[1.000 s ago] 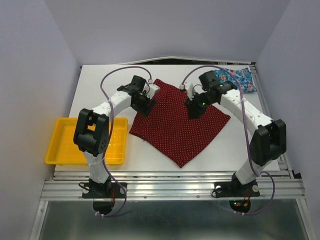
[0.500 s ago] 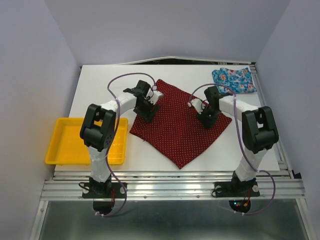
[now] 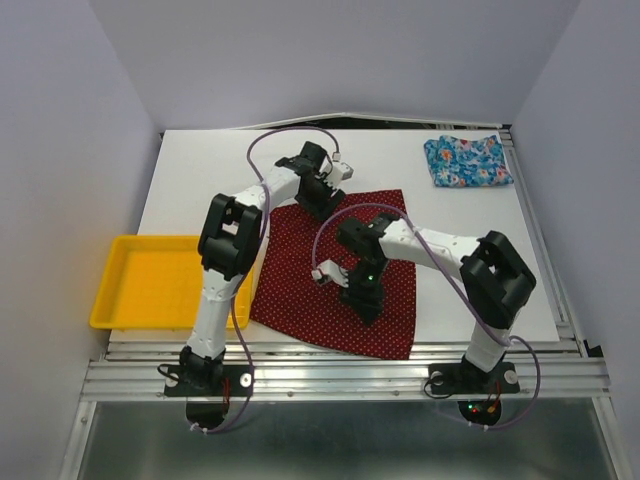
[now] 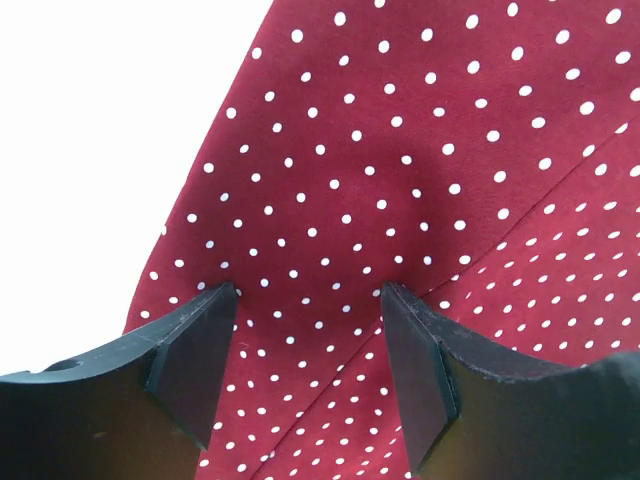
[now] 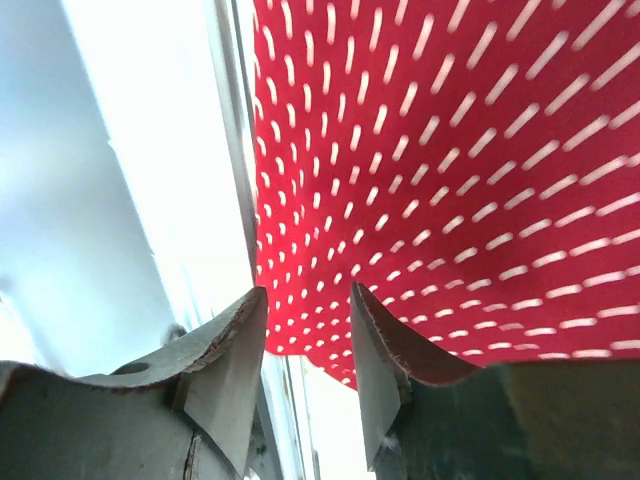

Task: Fold and stack the skirts
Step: Flatten the skirt out, then fold the skirt

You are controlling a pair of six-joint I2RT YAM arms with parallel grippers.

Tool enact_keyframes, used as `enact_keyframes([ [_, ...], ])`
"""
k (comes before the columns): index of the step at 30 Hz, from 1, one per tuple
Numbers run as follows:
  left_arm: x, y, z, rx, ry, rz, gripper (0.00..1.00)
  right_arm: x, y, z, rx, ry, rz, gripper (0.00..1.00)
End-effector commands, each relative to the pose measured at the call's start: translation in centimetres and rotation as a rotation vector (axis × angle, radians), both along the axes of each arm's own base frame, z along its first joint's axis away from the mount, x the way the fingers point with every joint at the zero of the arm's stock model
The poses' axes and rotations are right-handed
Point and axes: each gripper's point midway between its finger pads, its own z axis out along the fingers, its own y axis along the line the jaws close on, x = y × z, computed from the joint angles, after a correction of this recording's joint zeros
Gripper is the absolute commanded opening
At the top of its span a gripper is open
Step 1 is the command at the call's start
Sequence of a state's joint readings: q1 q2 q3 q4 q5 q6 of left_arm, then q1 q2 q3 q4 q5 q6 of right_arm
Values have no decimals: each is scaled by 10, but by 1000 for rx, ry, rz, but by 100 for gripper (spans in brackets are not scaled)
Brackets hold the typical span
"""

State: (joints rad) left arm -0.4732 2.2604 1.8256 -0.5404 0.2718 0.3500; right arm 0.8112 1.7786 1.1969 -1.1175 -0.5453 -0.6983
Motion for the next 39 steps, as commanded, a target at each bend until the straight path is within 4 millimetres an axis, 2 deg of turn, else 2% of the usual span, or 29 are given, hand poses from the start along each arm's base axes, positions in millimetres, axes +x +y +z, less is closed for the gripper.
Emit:
enact_keyframes([
  [1, -24, -25, -2, -34, 75, -113, 72, 14, 39, 56, 170, 46, -76, 45],
  [4, -33, -29, 32, -107, 47, -145, 72, 57, 28, 84, 239, -111, -163, 49],
  [6, -33, -28, 52, -141, -12, -171, 74, 91, 19, 107, 306, -204, -246, 53],
  [7, -35, -23, 71, -162, -49, -175, 75, 127, 3, 122, 335, -275, -343, 54],
  [8, -32, -22, 83, -176, -81, -175, 76, 147, -6, 129, 348, -323, -395, 57],
  [9, -27, -16, 93, -183, -112, -176, 77, 183, -21, 136, 369, -403, -486, 57],
  [10, -24, -13, 112, -199, -152, -173, 77, 208, -30, 141, 354, -493, -525, 57],
  [12, -18, -5, 128, -204, -201, -180, 77, 252, -40, 144, 363, -629, -568, 58],
  [13, -11, 4, 141, -203, -241, -166, 78, 276, -54, 132, 306, -690, -601, 57],
  [14, -5, 8, 145, -198, -265, -158, 79, 289, -55, 126, 296, -723, -588, 57],
  [15, 1, 12, 152, -193, -290, -150, 80, 309, -60, 127, 300, -774, -600, 55],
  [18, 17, 34, 142, -140, -289, -122, 79, 356, -78, 108, 287, -815, -626, 55],
  [19, 25, 38, 145, -139, -300, -113, 79, 367, -81, 103, 293, -819, -629, 55],
  [20, 31, 47, 140, -141, -284, -91, 77, 376, -83, 85, 291, -794, -628, 55],
  [21, 35, 51, 140, -145, -286, -82, 77, 394, -91, 89, 302, -843, -631, 56],
  [23, 41, 60, 132, -151, -270, -59, 76, 411, -95, 76, 302, -855, -607, 57],
  [26, 46, 68, 123, -143, -259, -42, 76, 419, -98, 59, 294, -848, -572, 58],
  [27, 47, 70, 122, -142, -259, -38, 76, 421, -100, 45, 278, -844, -541, 59],
  [30, 52, 81, 110, -127, -243, -16, 78, 420, -108, 16, 240, -814, -520, 60],
  [34, 54, 89, 88, -76, -209, -19, 78, 417, -111, -12, 205, -784, -495, 61],
  [37, 54, 93, 73, -52, -183, -31, 78, 410, -113, -24, 196, -763, -474, 58],
  [39, 46, 93, 57, -42, -130, -55, 77, 406, -113, -29, 192, -753, -464, 54],
])
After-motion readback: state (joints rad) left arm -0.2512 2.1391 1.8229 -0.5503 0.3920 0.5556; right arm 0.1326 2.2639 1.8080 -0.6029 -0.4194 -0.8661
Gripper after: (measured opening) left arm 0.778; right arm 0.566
